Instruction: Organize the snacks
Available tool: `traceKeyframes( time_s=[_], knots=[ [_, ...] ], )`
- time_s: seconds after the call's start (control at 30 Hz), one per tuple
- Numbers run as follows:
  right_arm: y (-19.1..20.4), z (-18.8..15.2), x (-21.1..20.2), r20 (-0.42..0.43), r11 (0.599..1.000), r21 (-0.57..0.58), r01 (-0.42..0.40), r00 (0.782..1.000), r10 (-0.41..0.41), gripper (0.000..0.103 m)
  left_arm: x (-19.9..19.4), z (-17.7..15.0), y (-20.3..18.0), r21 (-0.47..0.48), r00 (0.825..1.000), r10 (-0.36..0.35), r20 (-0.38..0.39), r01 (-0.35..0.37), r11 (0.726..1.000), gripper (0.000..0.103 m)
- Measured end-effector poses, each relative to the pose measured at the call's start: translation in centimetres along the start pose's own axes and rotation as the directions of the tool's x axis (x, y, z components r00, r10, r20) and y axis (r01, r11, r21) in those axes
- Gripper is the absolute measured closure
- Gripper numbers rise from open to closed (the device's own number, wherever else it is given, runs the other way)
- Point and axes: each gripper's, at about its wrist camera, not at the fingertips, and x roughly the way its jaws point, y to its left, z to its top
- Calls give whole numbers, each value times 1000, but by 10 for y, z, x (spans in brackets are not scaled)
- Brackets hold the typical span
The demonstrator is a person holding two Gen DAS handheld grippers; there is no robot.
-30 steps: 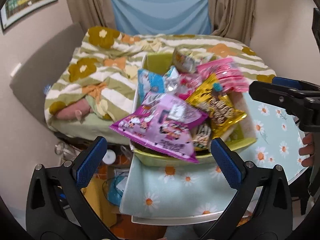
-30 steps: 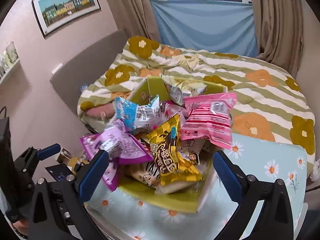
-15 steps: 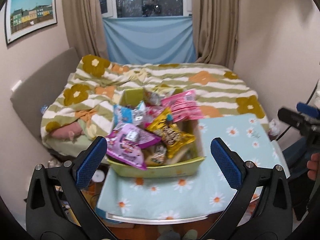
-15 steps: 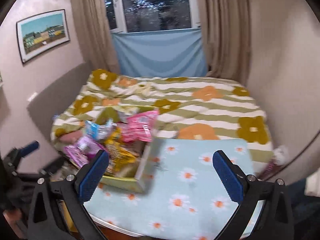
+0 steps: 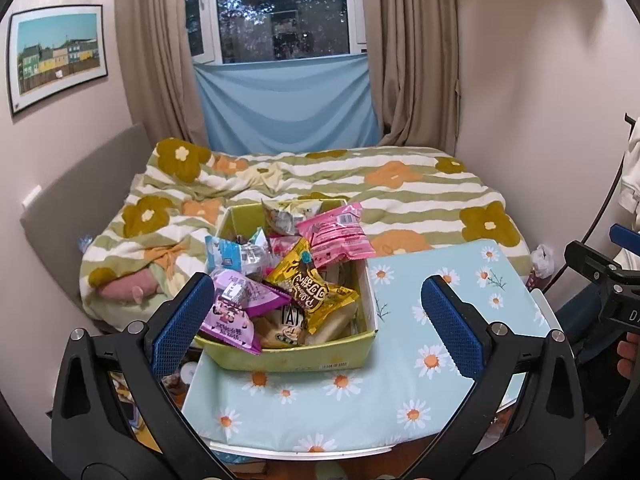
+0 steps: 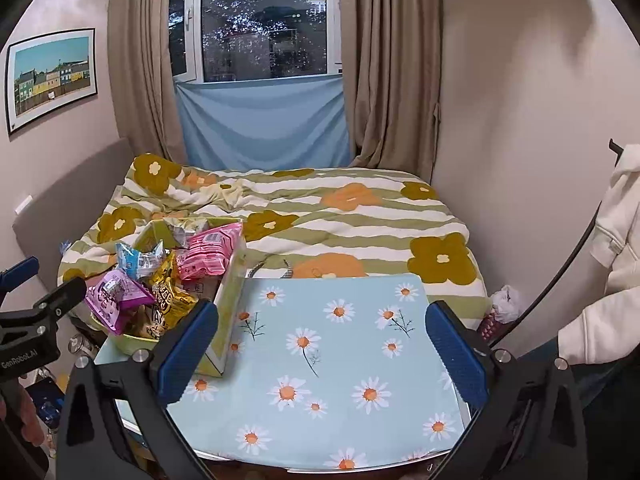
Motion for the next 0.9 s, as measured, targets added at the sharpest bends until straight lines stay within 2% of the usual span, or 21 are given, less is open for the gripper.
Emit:
traceKeyframes(
  time_s=[0.9],
  knots=[
    [-5, 1, 1, 7, 1000, 4, 1, 1000, -1, 0, -6, 1, -1, -13, 999, -8, 35, 8, 1000, 0]
  ],
)
